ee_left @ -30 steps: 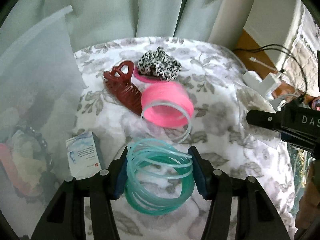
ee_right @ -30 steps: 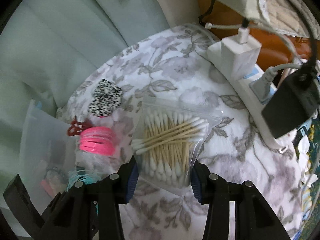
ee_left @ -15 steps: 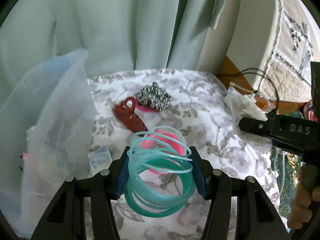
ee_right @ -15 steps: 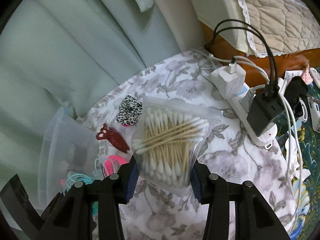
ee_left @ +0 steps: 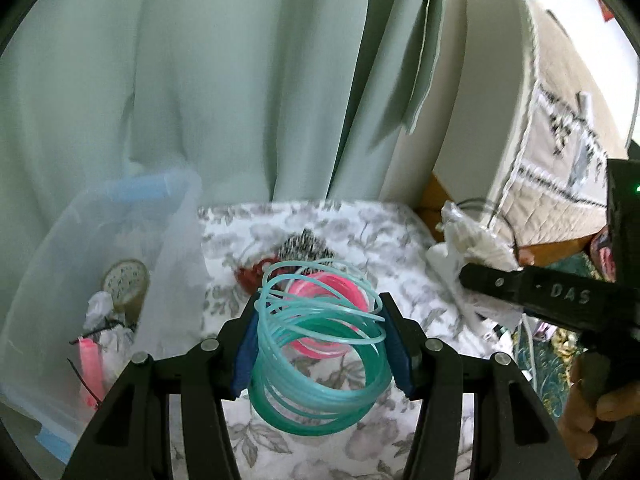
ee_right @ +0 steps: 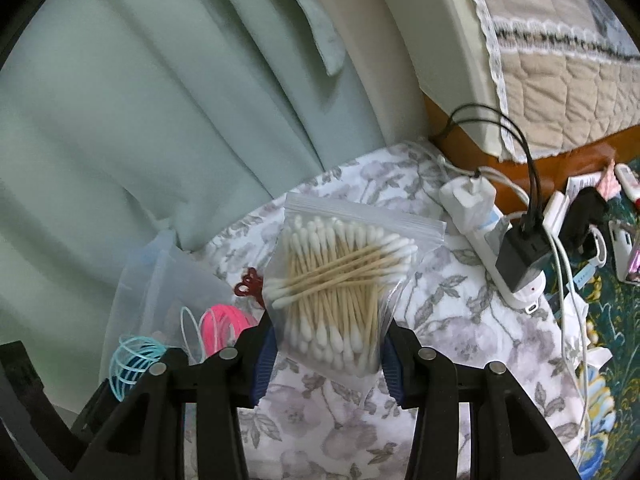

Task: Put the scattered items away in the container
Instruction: 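Close the left tool on the teal bangles while the right tool grasps the cotton swab pack, then carry the teal bangles and cotton swab pack over the clear bin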

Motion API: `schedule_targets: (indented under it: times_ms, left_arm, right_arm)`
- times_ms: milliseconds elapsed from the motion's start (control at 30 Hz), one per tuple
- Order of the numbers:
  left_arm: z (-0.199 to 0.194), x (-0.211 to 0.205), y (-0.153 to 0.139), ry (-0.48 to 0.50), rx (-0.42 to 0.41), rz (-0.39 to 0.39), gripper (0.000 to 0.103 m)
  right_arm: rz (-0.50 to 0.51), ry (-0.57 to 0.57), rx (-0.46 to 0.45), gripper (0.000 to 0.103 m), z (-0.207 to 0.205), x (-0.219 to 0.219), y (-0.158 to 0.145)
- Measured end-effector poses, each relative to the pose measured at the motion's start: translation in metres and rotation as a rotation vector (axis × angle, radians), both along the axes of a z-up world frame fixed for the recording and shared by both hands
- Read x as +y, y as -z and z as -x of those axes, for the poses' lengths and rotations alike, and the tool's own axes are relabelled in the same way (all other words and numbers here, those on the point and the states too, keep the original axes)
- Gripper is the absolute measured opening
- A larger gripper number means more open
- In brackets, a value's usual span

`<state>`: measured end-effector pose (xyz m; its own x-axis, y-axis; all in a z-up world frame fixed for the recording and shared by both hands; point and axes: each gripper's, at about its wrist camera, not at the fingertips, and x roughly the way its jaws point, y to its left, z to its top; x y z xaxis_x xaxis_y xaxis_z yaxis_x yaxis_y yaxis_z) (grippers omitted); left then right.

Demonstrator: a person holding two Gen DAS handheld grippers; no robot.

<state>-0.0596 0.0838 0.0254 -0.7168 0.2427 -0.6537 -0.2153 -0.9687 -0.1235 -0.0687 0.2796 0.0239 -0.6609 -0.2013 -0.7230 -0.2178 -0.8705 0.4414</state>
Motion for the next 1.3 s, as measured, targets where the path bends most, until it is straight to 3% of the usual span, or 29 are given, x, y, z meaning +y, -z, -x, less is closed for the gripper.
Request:
schedule_targets:
  times_ms: [333,600,967,1300]
  left_arm:
    - [-0.018,-0.04,-0.049,-0.052,0.108,-0.099,0.057]
    - [-0.031,-0.082,-0.072,-0.135,0.174,-0.131,0.057]
    - [-0.043,-0.141,-0.081,-0.265,0.234,-0.159,0.057]
    - [-0.049,-0.183,-0.074,-0.352,0.229,-0.183,0.057]
  right_arm:
    - [-0.041,-0.058,0.119,0.048,-0.018,-0.034,-0.05]
    - [-0.076,-0.121,0.19,0.048,-0.028,-0.066,-0.081]
    - [-0.121,-0.223,0.229,0.048,-0.028,-0.119,-0.098]
    - [-0.147,-0.304,0.231,0.048,-0.019,-0.16,-0.096]
